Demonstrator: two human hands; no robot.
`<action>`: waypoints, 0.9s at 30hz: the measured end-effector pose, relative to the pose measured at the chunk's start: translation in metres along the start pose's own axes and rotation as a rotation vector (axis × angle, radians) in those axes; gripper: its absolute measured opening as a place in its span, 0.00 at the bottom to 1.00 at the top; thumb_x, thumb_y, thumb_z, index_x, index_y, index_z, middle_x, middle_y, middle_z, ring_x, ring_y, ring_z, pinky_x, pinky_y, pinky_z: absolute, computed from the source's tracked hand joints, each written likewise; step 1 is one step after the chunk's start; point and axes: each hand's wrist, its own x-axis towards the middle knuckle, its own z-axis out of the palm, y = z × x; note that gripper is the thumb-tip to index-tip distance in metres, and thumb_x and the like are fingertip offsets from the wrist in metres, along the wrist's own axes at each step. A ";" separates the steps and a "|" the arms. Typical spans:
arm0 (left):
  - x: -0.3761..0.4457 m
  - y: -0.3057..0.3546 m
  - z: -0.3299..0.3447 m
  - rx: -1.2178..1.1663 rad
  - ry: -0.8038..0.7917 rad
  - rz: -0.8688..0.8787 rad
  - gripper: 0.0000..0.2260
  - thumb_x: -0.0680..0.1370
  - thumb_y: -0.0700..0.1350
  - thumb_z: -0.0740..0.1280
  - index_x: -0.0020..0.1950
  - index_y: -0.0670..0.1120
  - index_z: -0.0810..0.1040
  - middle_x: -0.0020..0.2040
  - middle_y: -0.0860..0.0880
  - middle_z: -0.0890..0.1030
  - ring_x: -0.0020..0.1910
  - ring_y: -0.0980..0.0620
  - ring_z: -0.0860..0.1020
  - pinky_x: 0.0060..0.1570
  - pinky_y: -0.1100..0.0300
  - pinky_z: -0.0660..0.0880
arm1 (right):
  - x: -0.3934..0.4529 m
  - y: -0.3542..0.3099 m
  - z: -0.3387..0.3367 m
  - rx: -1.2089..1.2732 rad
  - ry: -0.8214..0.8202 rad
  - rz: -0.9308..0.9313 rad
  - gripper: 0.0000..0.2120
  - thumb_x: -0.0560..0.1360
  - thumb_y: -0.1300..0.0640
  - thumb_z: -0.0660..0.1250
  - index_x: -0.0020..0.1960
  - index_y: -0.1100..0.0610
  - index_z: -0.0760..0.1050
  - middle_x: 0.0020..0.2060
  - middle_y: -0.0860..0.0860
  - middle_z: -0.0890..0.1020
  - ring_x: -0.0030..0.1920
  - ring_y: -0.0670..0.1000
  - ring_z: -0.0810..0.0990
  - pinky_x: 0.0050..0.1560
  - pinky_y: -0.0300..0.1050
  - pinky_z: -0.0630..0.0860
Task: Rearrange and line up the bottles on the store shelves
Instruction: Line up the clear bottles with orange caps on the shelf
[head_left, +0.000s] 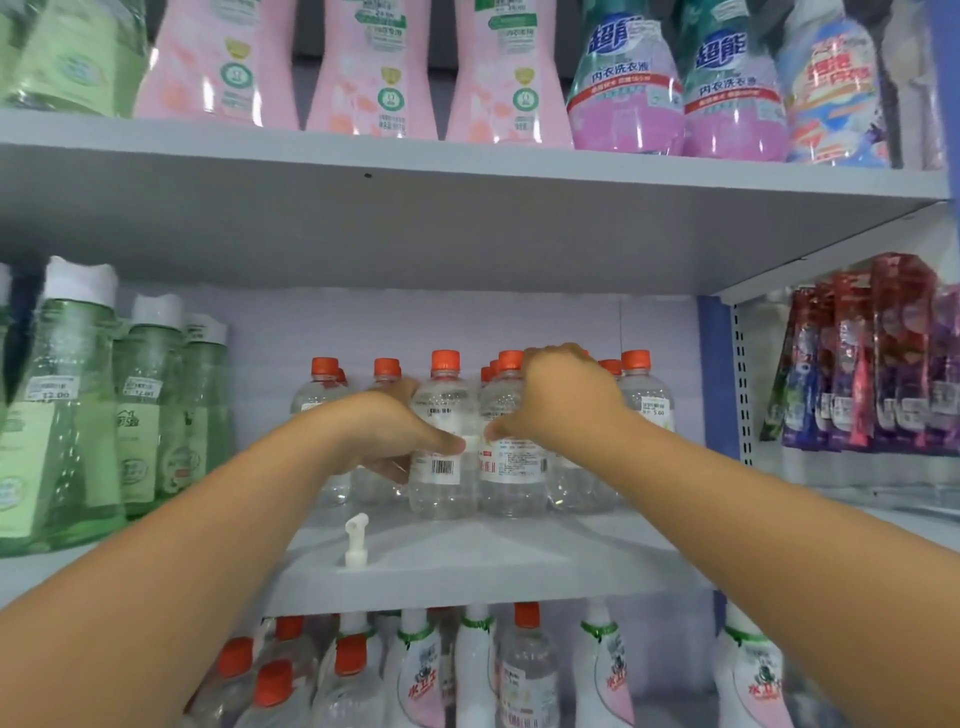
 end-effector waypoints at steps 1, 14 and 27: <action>0.001 -0.005 0.001 -0.027 0.015 0.016 0.27 0.72 0.47 0.80 0.61 0.56 0.65 0.54 0.49 0.84 0.50 0.48 0.86 0.53 0.48 0.84 | 0.002 0.003 -0.002 0.001 0.007 -0.015 0.31 0.66 0.32 0.76 0.51 0.55 0.70 0.44 0.51 0.75 0.49 0.52 0.71 0.44 0.47 0.74; 0.004 -0.030 0.003 -0.091 -0.007 0.078 0.25 0.72 0.45 0.79 0.65 0.55 0.74 0.56 0.50 0.85 0.52 0.52 0.86 0.53 0.52 0.83 | 0.063 0.021 -0.018 0.196 -0.192 -0.088 0.26 0.77 0.35 0.66 0.47 0.59 0.85 0.41 0.54 0.87 0.44 0.54 0.86 0.53 0.49 0.80; 0.008 -0.032 0.004 -0.133 0.036 0.080 0.26 0.70 0.43 0.80 0.65 0.50 0.74 0.53 0.51 0.87 0.51 0.51 0.86 0.58 0.51 0.82 | 0.068 0.034 -0.017 0.267 -0.230 -0.220 0.14 0.79 0.41 0.66 0.53 0.48 0.84 0.45 0.46 0.85 0.44 0.49 0.84 0.51 0.48 0.81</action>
